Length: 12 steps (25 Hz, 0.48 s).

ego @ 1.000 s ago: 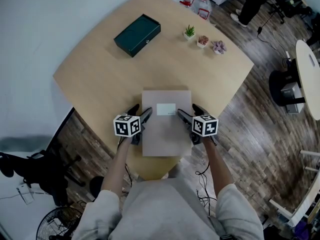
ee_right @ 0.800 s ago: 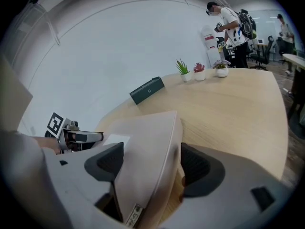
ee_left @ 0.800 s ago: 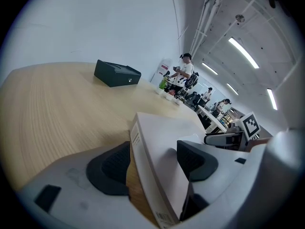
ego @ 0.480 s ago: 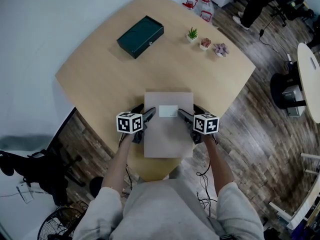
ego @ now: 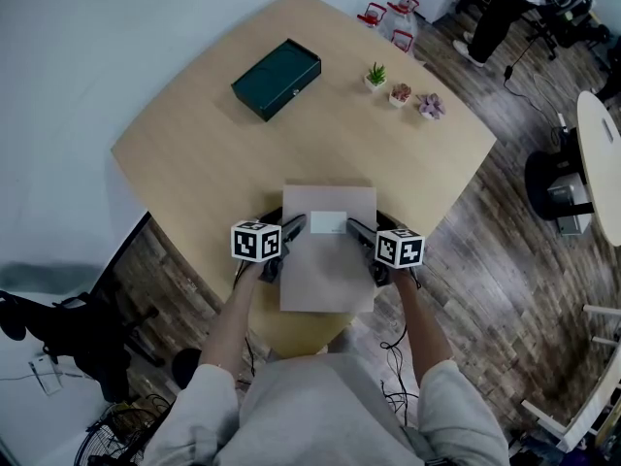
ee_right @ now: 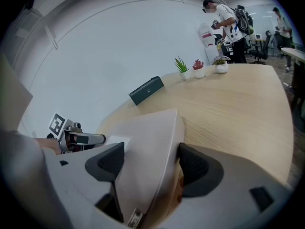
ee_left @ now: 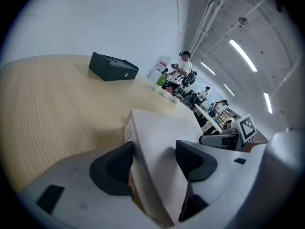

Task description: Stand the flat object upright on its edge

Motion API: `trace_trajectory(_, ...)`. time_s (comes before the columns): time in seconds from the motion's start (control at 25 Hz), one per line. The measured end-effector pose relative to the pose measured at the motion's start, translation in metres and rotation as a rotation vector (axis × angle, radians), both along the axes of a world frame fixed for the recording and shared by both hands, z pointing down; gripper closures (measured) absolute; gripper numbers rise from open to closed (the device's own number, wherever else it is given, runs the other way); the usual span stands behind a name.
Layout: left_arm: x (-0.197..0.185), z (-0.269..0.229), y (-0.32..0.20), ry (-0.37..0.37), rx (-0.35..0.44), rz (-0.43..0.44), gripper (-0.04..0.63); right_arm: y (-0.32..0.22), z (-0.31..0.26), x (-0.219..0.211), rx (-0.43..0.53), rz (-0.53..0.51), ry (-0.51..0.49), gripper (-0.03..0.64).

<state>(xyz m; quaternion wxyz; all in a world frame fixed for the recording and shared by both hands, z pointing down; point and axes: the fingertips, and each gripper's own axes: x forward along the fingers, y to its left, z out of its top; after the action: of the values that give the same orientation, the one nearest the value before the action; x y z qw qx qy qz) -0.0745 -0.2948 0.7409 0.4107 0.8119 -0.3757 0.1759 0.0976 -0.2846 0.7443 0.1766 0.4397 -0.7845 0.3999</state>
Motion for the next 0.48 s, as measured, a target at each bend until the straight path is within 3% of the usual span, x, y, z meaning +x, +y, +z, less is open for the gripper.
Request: trace_trajectory(0.48,0.003,-0.025,0.002,-0.011,0.071,-0.003,0.326,0.001,-0.029,0.003,0.082,0.016,0.006,0.264)
